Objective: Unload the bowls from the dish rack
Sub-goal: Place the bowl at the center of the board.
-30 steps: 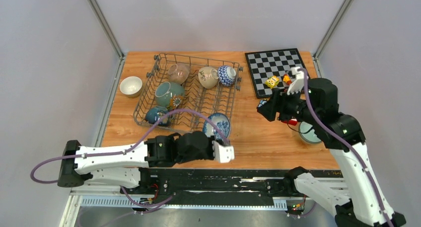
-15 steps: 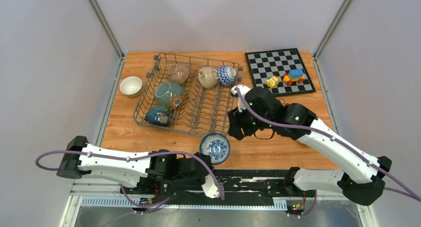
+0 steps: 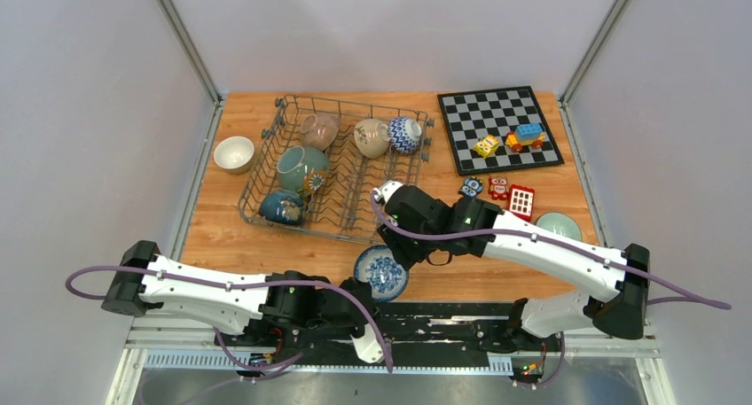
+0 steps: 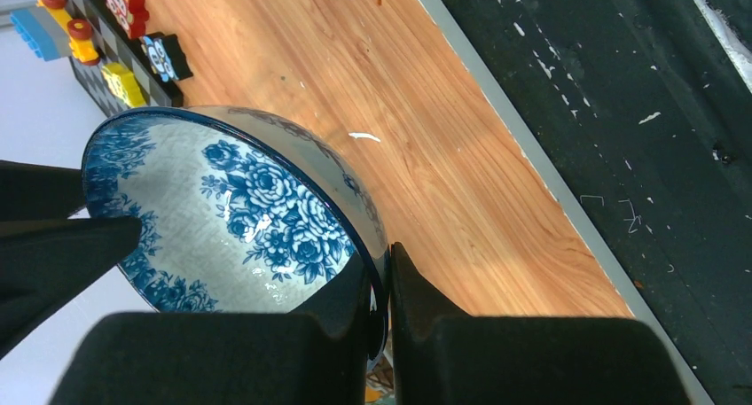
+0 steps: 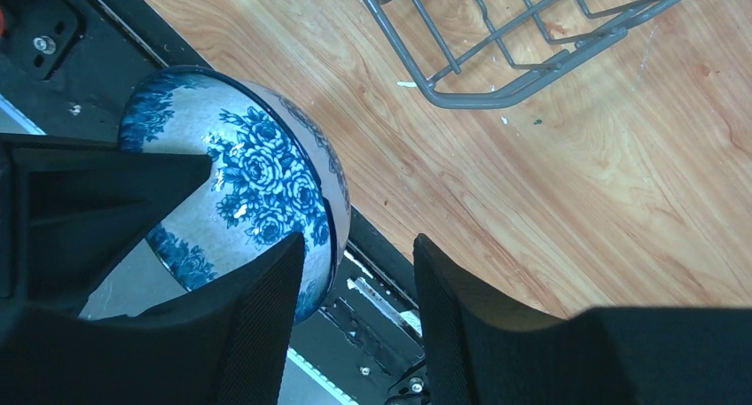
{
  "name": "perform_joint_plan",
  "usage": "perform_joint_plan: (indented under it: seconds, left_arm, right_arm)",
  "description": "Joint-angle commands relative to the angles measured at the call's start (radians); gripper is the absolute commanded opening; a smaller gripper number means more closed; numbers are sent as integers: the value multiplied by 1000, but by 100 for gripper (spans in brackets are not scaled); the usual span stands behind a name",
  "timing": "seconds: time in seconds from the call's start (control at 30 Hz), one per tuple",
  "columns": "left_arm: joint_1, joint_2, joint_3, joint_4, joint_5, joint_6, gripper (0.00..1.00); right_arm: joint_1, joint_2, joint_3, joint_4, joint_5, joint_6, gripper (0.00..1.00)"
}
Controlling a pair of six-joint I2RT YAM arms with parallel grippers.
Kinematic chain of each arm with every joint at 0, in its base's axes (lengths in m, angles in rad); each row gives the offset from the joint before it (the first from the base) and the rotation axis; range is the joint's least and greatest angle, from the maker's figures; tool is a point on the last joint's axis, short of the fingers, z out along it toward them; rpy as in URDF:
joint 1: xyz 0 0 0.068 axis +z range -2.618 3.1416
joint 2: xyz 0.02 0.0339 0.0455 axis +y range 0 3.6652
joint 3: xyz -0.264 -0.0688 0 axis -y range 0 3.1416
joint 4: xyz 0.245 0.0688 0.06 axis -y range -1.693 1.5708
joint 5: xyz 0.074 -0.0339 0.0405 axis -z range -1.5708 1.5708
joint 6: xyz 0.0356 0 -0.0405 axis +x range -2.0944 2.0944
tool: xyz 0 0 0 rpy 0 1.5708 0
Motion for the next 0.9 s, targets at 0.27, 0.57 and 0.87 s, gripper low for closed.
perform_joint_plan:
  seconds: [0.27, 0.57, 0.87]
  left_arm:
    - [-19, -16, 52, 9, -11, -24, 0]
    - [-20, -19, 56, 20, -4, -44, 0]
    - [-20, -23, 53, 52, -21, -88, 0]
  right_arm:
    - [61, 70, -8, 3, 79, 25, 44]
    - [74, 92, -22, 9, 88, 30, 35]
    - [76, 83, -40, 11, 106, 48, 6]
